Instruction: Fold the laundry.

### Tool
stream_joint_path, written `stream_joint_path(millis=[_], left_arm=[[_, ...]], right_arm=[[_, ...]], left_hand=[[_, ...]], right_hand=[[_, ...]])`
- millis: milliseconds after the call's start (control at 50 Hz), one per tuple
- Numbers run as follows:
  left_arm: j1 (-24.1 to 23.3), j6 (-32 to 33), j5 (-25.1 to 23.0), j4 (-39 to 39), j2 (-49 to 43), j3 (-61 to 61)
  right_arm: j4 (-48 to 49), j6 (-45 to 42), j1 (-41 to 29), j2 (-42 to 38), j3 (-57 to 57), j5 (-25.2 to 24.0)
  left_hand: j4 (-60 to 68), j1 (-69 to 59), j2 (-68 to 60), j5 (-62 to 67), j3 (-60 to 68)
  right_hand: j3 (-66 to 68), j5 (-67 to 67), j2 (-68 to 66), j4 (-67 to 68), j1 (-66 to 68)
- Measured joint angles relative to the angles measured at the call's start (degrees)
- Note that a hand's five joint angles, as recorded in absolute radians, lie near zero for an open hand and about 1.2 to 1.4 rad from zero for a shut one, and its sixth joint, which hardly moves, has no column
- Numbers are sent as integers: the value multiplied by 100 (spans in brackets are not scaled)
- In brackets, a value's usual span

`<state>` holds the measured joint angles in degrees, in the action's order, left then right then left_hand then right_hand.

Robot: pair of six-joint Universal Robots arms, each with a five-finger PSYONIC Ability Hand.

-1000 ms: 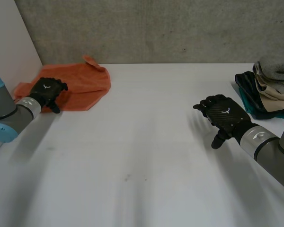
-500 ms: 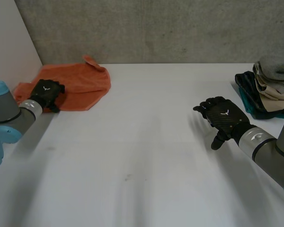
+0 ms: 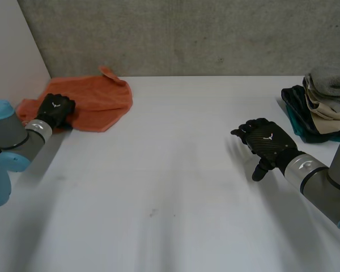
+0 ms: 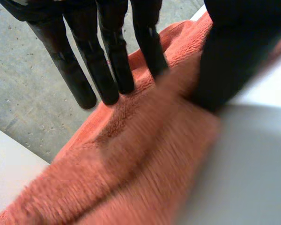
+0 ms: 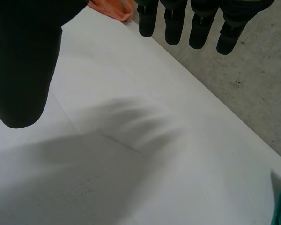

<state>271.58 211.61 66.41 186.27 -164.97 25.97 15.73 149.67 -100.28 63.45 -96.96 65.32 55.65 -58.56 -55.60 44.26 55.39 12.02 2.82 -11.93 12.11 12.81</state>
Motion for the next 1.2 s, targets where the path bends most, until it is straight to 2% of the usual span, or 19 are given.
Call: stream_joint_path(millis=[20,60,160,240,320,400,460,600,700,780,800,820,840,880,1020,1200], left_arm=[[-3,2,13,14,-16,-28],[-14,2,74,62,-25,-69],[-122,-39,554,365,244,37],[-377,-291,1015,864,1227,724],[-676,-795,1086,1314,2307,1638],[-1148,-1495,955,1595,3373,2618],[-1682,-2087,818,1676,4190,3300],[-2822,-3131,714,1671,5384,4238],[-3459,-3432,732,1602,5321,4592],[-3871,-3416,755,1388,4667,4676],[-3963,-3383,758,1302,4474,4663],[-3994,-3368,759,1269,4405,4654],[-4100,-3299,765,1141,4172,4613],[-4218,-3170,776,946,3921,4531],[-4255,-2702,818,457,4002,4352],[-3377,-2492,830,272,5055,4926]], right_arm=[[1,0,0,-6,5,1],[1,0,0,-14,12,3],[0,0,4,-10,19,6],[-6,0,4,18,20,9],[-10,4,4,41,20,13],[-14,18,7,78,23,37],[-16,43,14,142,38,122],[-29,105,36,351,85,540],[-35,121,72,468,80,773],[-33,164,95,504,91,914],[-34,181,99,507,99,948],[-34,186,100,508,103,959],[-43,216,105,508,122,1013],[-65,260,111,510,157,1076],[-227,337,138,645,211,1148],[-1514,288,22,1302,211,1050]], left_hand=[[512,-488,-584,516,574],[1198,-615,-1193,1019,1172],[1280,-615,-1276,1019,1264],[1281,-615,-1277,1019,1264],[1282,-615,-1277,1019,1266],[1299,-615,-1278,1019,1267],[1302,-615,-1284,1019,1270],[1303,-615,-1285,1019,1270],[1303,-615,-1285,1019,1271],[1144,-482,-1073,919,1065],[499,-3,-498,424,501],[499,-3,-498,424,501],[-1478,2156,1545,-1414,-1429],[-2313,2776,2283,-2212,-2248],[-2972,3130,2912,-2877,-2851],[-3113,3277,3036,-3005,-3000]], right_hand=[[0,0,0,0,0],[0,0,0,0,0],[0,0,0,0,0],[0,0,0,0,0],[0,0,0,0,0],[0,0,0,0,0],[0,0,0,0,0],[0,0,0,0,0],[0,0,0,0,0],[0,0,0,0,0],[0,0,0,0,0],[0,0,0,0,0],[0,0,0,0,0],[0,0,0,0,0],[0,0,0,0,0],[0,0,0,0,0]])
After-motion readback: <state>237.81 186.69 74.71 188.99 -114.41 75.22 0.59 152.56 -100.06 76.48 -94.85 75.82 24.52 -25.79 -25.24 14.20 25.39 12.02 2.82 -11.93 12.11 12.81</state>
